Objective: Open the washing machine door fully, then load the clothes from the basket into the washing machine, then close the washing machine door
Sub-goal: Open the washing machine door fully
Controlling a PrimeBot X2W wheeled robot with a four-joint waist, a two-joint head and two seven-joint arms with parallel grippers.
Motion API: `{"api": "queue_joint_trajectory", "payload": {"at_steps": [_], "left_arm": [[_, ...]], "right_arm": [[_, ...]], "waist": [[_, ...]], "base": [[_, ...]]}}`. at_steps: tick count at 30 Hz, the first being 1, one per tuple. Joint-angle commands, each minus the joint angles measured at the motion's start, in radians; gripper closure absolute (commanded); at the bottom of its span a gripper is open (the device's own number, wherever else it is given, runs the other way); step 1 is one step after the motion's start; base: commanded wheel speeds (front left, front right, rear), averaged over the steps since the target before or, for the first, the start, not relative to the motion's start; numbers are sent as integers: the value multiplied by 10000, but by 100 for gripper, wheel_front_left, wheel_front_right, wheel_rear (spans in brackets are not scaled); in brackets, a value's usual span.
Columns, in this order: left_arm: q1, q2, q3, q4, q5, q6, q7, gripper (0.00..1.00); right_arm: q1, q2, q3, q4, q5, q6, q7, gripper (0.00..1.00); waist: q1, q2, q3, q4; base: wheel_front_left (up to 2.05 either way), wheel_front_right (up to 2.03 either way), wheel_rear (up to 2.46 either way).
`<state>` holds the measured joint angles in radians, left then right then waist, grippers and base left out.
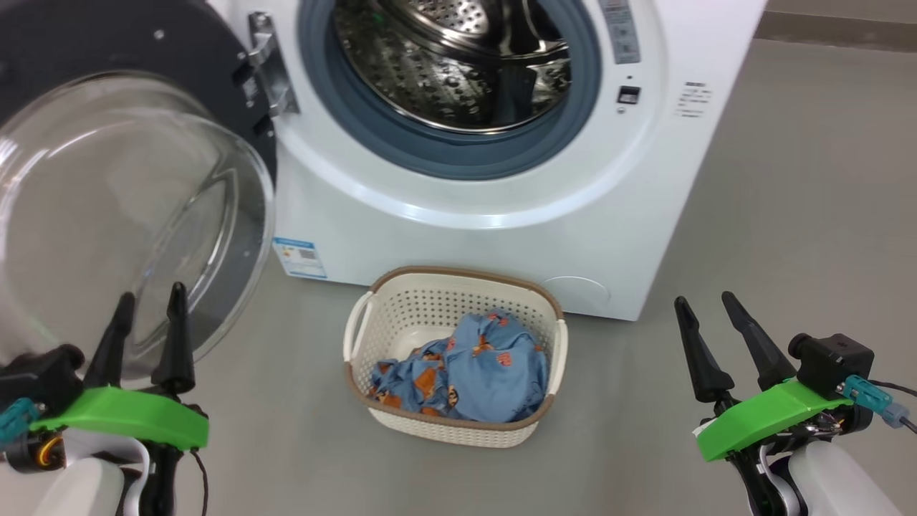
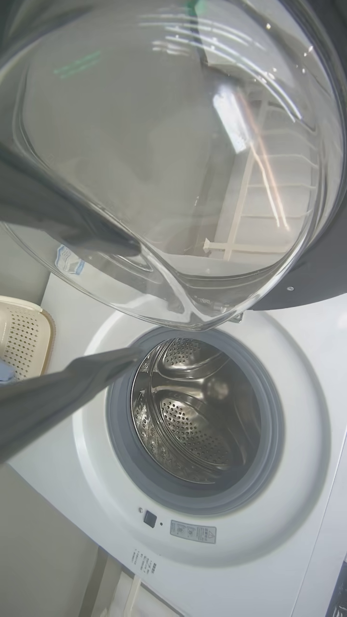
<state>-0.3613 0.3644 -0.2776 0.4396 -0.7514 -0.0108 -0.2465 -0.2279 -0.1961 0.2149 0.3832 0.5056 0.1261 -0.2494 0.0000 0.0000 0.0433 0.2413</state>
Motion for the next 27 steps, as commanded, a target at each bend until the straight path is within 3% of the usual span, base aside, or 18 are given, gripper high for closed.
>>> {"api": "queue_joint_trajectory", "payload": {"at_steps": [1, 16, 27], "left_arm": [[-33, 435, 347, -428, 122, 141, -2, 0], [894, 310, 297, -1452, 426, 778, -61, 0], [1349, 142, 372, -1585, 797, 979, -129, 0]], "right_arm": [[-16, -103, 155, -295, 0, 46, -124, 0], [-128, -298, 320, -533, -105, 46, -124, 0], [-187, -524, 359, -604, -116, 46, -124, 0]], "waist": [[0, 0, -103, -534], [0, 0, -95, -2233], [0, 0, -157, -2904]], "base": [[0, 0, 0], [0, 0, 0], [0, 0, 0]]}}
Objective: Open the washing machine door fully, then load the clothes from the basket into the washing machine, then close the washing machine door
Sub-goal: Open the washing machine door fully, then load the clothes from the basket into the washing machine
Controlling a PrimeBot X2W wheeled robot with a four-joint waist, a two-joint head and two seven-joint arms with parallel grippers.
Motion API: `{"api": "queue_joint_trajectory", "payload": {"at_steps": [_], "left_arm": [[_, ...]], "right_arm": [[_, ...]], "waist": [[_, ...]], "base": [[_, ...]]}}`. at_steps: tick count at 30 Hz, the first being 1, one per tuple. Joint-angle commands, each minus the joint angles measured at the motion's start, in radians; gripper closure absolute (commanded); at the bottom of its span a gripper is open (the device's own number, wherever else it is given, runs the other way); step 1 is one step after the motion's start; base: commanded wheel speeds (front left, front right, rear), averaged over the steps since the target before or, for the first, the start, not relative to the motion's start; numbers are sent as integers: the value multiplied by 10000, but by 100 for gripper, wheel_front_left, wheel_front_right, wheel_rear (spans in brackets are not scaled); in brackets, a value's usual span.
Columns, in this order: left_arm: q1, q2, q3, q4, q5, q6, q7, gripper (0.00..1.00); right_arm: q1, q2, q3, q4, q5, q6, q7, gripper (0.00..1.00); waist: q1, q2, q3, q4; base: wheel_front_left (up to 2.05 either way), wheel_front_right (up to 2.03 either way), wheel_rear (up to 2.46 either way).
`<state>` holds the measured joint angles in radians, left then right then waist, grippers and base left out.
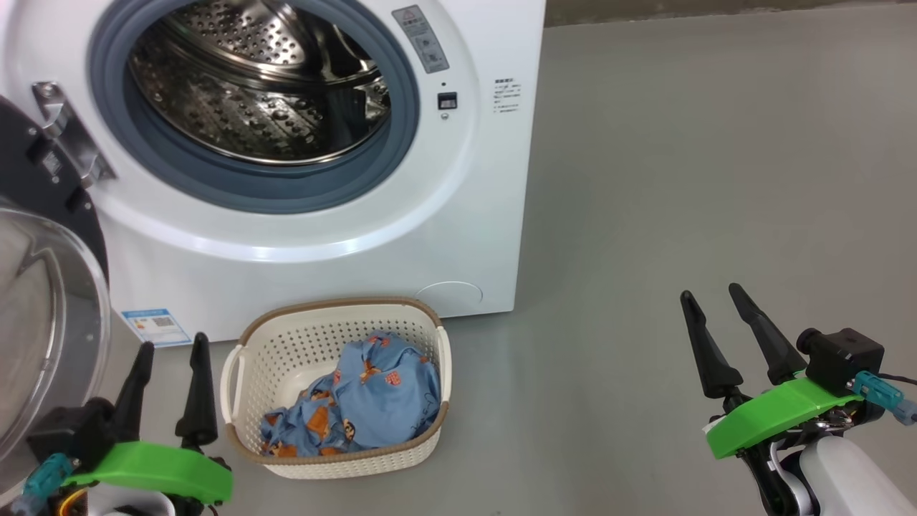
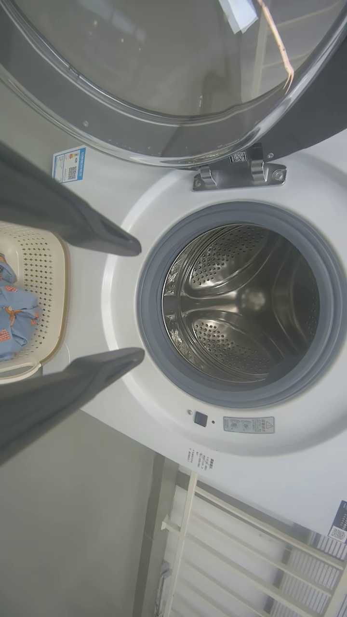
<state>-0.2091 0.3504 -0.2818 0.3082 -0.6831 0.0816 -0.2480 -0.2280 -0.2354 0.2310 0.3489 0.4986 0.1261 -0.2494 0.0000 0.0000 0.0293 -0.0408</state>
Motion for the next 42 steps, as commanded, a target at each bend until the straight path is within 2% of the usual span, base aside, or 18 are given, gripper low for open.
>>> {"api": "queue_joint_trajectory", "payload": {"at_steps": [1, 9, 42], "left_arm": [[-137, 264, 423, -272, 152, 80, -117, 0], [36, 173, 589, -448, 319, 0, -132, 0], [88, -172, 922, -163, 944, -253, -137, 0]], "right_arm": [[-189, -141, 196, -265, -46, 46, -124, 0], [-208, -172, 153, -331, -67, 46, -124, 0], [-197, -129, 148, -258, -91, 46, -124, 0]], "waist": [[0, 0, -20, -114], [0, 0, 56, -220], [0, 0, 54, 48]], "base": [[0, 0, 0], [0, 0, 0], [0, 0, 0]]}}
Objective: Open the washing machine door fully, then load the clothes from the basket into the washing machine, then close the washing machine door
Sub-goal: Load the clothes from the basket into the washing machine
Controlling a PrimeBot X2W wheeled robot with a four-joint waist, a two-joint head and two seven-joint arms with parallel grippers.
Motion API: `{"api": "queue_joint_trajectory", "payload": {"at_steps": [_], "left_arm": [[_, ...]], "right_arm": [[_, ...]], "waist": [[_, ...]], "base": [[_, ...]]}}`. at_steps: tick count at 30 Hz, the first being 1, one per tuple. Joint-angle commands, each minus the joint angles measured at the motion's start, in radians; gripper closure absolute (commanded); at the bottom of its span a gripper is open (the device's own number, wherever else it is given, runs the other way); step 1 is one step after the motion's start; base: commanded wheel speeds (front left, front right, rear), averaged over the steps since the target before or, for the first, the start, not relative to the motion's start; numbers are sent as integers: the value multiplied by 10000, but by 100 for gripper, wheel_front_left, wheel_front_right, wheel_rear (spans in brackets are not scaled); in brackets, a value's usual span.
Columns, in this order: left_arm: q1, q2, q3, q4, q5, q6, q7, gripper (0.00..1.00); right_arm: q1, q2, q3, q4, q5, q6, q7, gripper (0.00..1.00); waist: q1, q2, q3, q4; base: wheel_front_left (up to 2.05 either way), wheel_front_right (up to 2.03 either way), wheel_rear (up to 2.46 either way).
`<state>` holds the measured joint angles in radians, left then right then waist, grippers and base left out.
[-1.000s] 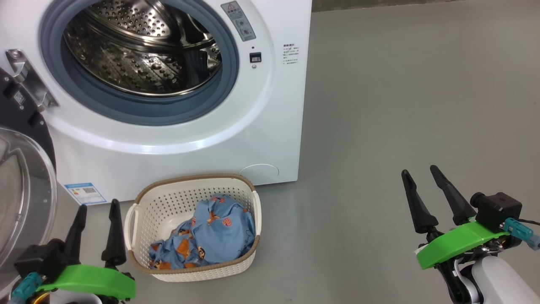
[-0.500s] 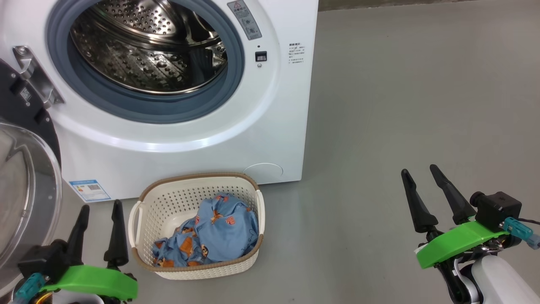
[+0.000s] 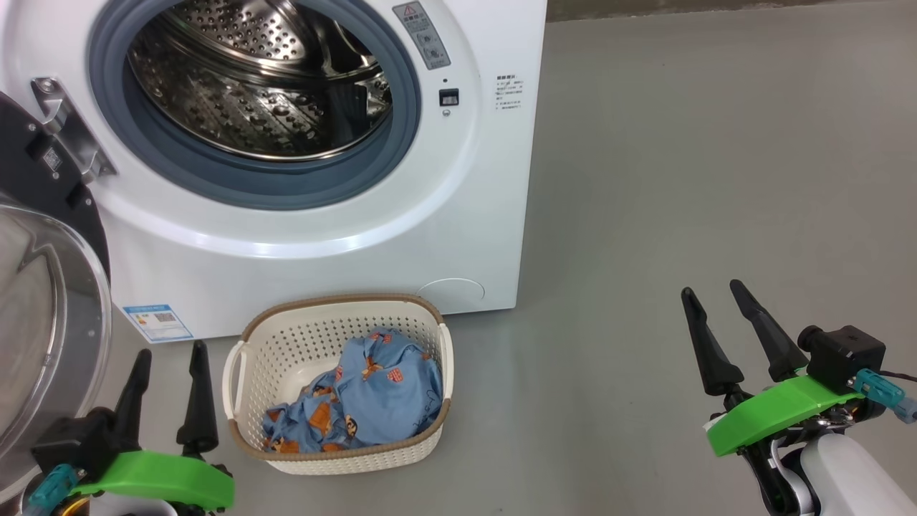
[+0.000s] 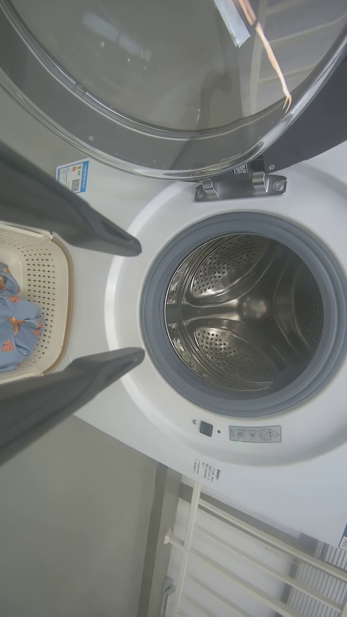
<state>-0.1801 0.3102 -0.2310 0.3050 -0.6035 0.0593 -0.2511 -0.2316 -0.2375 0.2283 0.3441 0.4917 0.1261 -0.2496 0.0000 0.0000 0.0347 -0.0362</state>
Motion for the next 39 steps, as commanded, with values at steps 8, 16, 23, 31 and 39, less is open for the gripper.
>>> {"api": "queue_joint_trajectory", "payload": {"at_steps": [8, 16, 23, 31, 39], "left_arm": [[-210, 176, 467, -124, 192, -59, -106, 0], [-221, 209, 417, -202, 166, -183, -106, 0], [-274, 265, 504, -286, 158, -177, -107, 0], [-299, 247, 558, -262, 176, -151, -107, 0], [-302, 232, 598, -247, 200, -133, -107, 0]], "right_arm": [[-160, -132, 196, -213, 14, 46, -122, 0], [-170, -114, 193, -183, 43, 46, -122, 0], [-204, -73, 163, -174, 41, 46, -122, 0], [-200, -48, 117, -167, 29, 46, -122, 0], [-163, -37, 104, -175, 31, 46, -122, 0]], "waist": [[0, 0, 8, 52], [0, 0, 20, 94], [0, 0, 91, 126], [0, 0, 106, 156], [0, 0, 79, 212]], "base": [[0, 0, 0], [15, -15, 0], [84, -84, 0], [85, -85, 0], [81, -81, 0]]}}
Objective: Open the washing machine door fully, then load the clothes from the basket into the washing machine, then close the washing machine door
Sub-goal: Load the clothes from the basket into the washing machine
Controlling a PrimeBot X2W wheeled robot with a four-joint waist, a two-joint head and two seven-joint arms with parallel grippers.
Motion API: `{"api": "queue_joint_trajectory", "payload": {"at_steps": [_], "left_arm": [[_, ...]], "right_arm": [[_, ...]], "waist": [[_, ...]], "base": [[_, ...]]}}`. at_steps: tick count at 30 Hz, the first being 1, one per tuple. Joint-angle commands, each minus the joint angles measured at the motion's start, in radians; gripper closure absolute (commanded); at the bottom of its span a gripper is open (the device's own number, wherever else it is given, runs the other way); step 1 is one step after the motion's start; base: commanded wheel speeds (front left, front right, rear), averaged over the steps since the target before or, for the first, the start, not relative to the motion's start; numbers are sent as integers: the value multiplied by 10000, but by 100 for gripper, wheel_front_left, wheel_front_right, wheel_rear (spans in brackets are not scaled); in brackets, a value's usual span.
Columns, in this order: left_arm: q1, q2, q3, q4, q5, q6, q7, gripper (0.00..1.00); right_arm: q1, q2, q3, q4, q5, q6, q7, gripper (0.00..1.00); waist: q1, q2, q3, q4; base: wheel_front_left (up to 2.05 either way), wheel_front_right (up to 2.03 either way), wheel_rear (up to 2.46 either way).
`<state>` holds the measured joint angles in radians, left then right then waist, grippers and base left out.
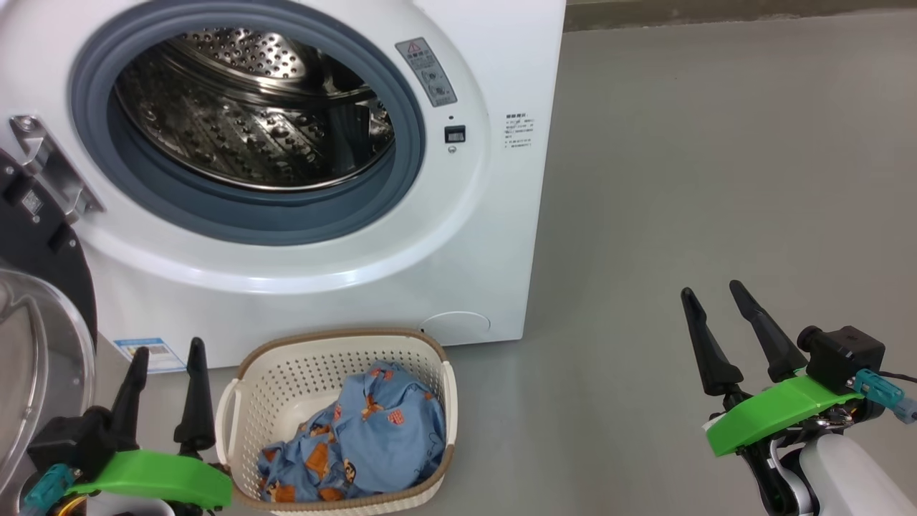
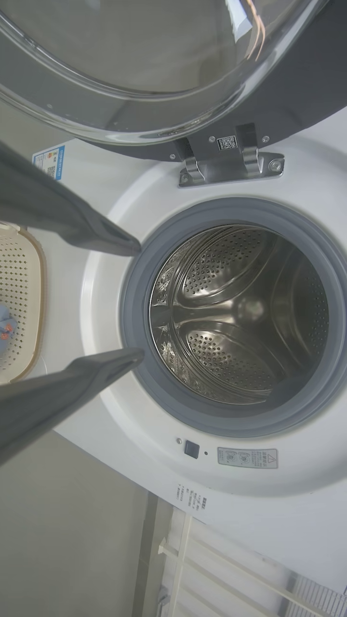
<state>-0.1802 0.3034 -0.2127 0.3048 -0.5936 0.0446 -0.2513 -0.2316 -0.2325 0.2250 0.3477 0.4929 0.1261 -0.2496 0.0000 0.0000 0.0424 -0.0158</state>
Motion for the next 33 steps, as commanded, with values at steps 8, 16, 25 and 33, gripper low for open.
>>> {"api": "queue_joint_trajectory", "payload": {"at_steps": [8, 16, 25, 33], "left_arm": [[-306, 267, 468, -273, 130, -1, -105, 0], [-317, 223, 529, -292, 149, -20, -105, 0], [-299, 151, 624, -305, 192, -103, -105, 0], [-295, 90, 663, -238, 256, -142, -105, 0]], "right_arm": [[-183, -89, 120, -199, 20, 46, -122, 0], [-212, -77, 137, -187, 18, 46, -122, 0], [-246, -81, 145, -176, 13, 46, -122, 0], [-244, -81, 149, -166, 12, 46, -122, 0]], "waist": [[0, 0, 65, 81], [0, 0, 124, 102], [0, 0, 155, 69], [0, 0, 141, 43]], "base": [[73, -73, 0], [62, -62, 0], [9, -9, 0], [0, 0, 0]]}}
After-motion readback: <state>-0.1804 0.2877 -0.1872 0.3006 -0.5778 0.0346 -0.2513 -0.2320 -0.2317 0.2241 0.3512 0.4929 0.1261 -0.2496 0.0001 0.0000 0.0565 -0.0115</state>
